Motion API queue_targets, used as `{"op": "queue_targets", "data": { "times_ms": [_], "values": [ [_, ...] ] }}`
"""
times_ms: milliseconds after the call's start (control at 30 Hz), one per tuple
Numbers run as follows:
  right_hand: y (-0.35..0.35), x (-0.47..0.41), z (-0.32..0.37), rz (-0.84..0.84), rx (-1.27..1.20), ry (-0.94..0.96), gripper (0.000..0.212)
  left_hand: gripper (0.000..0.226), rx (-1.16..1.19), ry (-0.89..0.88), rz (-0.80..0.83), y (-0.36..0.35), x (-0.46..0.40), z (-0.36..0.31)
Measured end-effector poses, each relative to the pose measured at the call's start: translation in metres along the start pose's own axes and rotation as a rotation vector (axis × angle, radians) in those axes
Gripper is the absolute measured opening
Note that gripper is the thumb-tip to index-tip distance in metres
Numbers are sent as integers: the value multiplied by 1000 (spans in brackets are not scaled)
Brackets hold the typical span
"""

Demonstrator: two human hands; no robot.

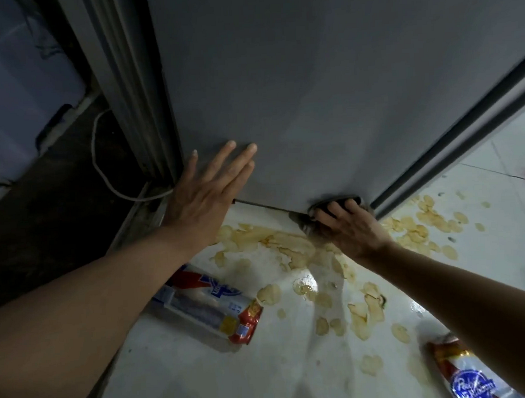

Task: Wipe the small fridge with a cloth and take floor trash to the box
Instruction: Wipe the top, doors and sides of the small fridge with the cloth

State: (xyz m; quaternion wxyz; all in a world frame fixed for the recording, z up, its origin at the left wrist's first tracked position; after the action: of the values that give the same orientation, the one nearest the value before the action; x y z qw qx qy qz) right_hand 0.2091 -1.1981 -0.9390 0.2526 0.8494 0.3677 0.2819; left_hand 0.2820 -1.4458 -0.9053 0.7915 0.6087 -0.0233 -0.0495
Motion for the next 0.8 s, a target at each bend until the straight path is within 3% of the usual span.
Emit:
{"op": "queue_targets", "data": {
  "times_ms": [200, 400, 633, 733, 800],
  "values": [
    [-12, 26, -8, 141, -36, -24, 51, 97, -9, 56, 11, 7, 3, -14],
    [-13, 43, -20, 181, -79, -44, 42, 77, -4, -174, -175, 38, -10, -60],
    [-5, 67, -37, 148, -263, -197, 39, 83, -79, -183, 17, 67, -34, -97],
    [-5, 92, -42, 165, -517, -317, 36, 82, -115, -158, 73, 77, -30, -99],
    [-10, 117, -45, 148, -741, -494, 41, 85, -101, -147, 102, 86, -30, -102]
  ]
}}
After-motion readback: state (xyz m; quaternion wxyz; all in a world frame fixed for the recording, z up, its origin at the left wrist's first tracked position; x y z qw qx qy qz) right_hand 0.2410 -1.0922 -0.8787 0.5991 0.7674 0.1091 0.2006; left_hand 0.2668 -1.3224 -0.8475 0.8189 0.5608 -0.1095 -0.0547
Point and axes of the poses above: each hand's wrist, its own x-axis away from the middle knuckle, its own y-axis out of the back of the hand, z = x × y, the point moved 2 cm from there along -x, towards the middle knuckle, and after that the axes turned 9 degrees about z, right-handed, at the moved point
